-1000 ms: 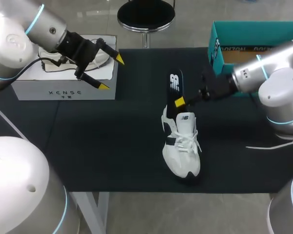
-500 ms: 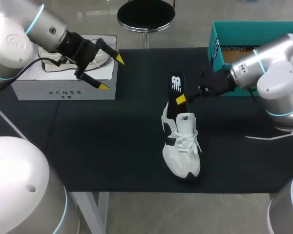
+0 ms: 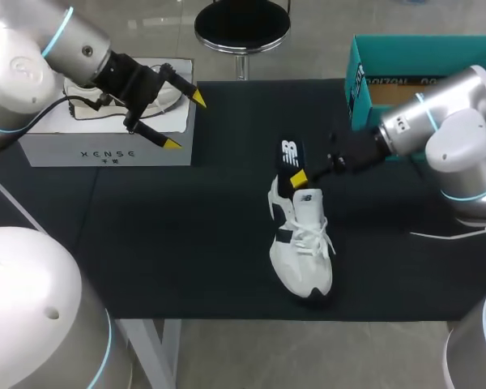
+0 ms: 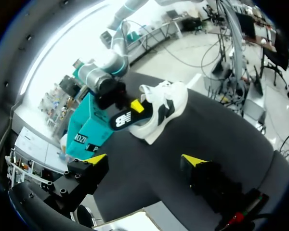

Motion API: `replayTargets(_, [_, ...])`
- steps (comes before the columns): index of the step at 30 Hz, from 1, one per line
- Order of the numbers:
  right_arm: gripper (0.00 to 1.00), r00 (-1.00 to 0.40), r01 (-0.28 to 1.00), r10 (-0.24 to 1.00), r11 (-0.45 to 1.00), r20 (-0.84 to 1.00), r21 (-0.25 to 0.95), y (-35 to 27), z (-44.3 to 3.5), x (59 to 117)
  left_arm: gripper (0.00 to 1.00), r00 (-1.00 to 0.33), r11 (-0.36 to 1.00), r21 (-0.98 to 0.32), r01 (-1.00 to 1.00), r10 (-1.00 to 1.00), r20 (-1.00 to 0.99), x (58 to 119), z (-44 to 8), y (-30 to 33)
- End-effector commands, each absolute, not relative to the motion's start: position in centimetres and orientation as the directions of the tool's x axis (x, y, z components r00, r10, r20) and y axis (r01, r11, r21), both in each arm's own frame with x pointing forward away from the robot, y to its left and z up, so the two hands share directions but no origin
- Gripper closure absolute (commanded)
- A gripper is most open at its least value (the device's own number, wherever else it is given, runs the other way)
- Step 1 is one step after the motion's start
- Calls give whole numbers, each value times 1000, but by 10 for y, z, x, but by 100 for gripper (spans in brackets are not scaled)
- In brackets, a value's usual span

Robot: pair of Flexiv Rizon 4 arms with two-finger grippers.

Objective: Take the shoe out of the shoebox, open the shoe tongue, remove and reinsert the insole, then place the shoe into the shoebox

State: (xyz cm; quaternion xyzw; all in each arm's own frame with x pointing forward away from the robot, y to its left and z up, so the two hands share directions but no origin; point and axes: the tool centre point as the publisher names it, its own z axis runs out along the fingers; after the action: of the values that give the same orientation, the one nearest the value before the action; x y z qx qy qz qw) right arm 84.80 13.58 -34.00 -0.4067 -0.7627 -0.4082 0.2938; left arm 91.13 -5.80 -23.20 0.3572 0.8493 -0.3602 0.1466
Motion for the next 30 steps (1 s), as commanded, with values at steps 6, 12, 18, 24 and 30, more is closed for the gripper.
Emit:
replayTargets(6, [100,-468,874,379,330,798,356,139,-351,827,0,-702,487,-505,713,504,-504,912,-232,-58])
replayTargets(12, [90,-461,879,384,324,800,350,136,-348,828,0,-702,487,-505,713,504,-504,912,-232,-58])
replayTargets(18, [55,-482,869,387,328,786,371,132,-341,840,0,-702,487,-505,713,504,-504,912,-232,-58])
replayTargets(24, [59,-499,860,388,334,775,387,131,-338,851,0,-702,487,-505,713,504,-504,912,-232,-58])
replayTargets(30, [59,-509,854,390,339,767,395,128,-335,860,0,-702,487,-505,713,504,-504,912,-232,-58])
